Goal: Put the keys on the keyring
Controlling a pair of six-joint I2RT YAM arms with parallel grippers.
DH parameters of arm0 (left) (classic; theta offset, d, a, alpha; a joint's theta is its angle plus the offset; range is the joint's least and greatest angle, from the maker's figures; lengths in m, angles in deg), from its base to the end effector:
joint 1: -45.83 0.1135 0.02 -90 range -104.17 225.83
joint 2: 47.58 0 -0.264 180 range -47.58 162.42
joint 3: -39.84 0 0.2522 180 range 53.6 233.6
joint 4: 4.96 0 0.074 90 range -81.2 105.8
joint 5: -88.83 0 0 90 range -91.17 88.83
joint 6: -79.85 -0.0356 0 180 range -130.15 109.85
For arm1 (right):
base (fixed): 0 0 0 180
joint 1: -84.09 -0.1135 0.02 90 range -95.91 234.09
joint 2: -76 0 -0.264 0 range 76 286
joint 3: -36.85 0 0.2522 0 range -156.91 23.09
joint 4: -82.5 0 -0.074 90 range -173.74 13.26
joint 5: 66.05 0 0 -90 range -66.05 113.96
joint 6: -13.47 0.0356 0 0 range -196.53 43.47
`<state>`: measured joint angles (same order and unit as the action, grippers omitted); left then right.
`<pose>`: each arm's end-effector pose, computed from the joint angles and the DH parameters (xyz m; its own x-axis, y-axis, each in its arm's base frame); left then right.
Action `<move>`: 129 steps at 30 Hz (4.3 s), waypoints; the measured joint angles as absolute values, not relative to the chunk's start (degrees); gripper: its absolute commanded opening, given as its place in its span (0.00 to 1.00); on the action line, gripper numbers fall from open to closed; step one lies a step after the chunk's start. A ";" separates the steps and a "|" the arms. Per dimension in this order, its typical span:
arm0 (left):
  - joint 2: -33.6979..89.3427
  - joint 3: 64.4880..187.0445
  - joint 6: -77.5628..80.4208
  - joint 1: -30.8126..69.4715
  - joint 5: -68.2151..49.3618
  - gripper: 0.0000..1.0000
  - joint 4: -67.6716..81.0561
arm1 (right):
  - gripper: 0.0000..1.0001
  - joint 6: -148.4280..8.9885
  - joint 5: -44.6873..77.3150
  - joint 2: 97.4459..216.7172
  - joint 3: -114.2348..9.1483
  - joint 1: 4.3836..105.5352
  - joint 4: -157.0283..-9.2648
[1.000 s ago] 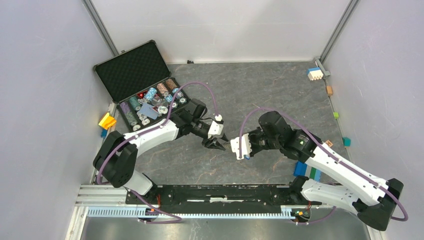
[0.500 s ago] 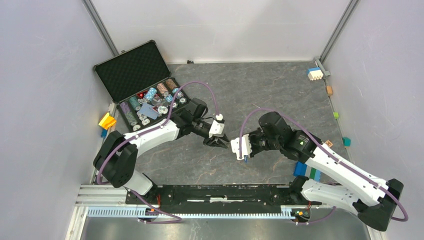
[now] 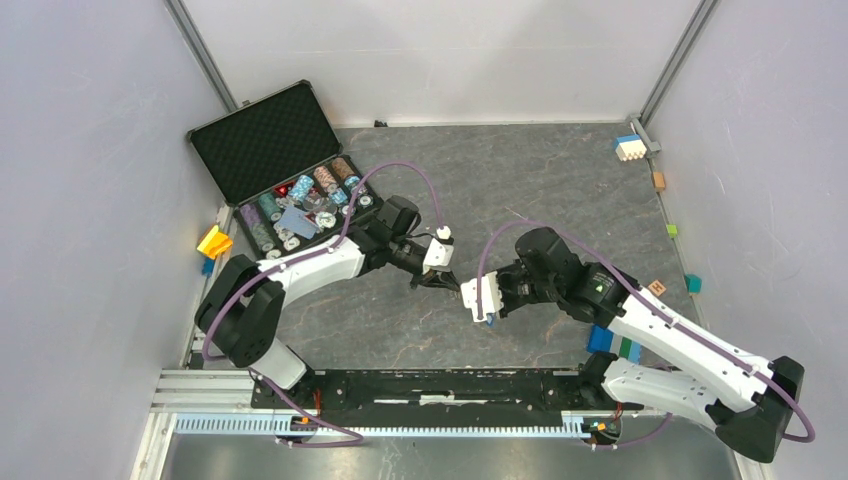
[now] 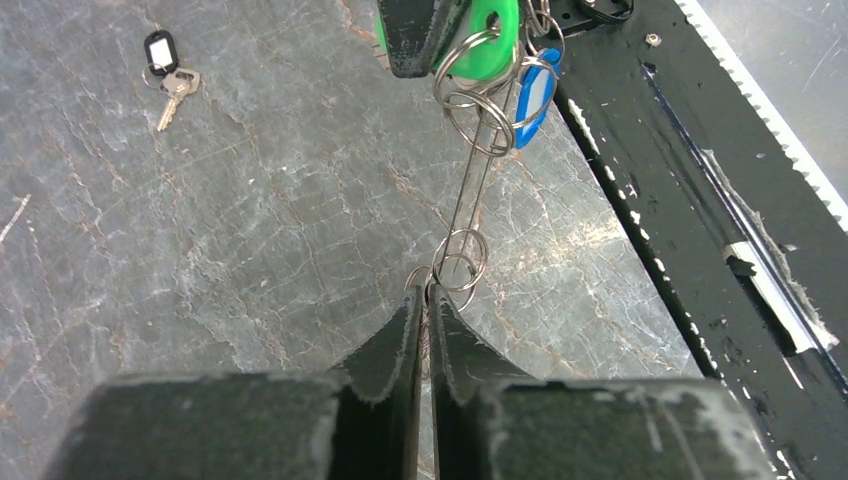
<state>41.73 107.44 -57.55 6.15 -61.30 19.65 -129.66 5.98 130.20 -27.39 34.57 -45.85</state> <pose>0.2223 -0.2246 0.2178 0.1966 0.3132 -0.9291 0.9369 -0.3393 0.0839 0.1179 0.1551 0.3000 0.4400 -0.6567 -0.6125 -0.8688 -0.1388 -0.4752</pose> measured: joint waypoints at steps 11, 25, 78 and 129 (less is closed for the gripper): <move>42.63 107.44 -57.46 6.15 -61.30 0.05 19.41 | 0.00 -129.29 5.98 130.20 -25.73 34.57 -46.38; 41.49 106.98 -60.32 8.27 -56.76 0.67 23.12 | 0.00 -129.22 5.93 128.99 -25.62 34.57 -46.44; 49.30 105.85 -54.33 7.33 -55.16 0.02 16.28 | 0.00 -128.76 7.31 126.52 -24.90 34.59 -46.40; 38.17 110.06 -59.95 5.51 -34.09 0.38 32.57 | 0.48 -119.28 1.43 129.91 -8.04 42.37 -75.21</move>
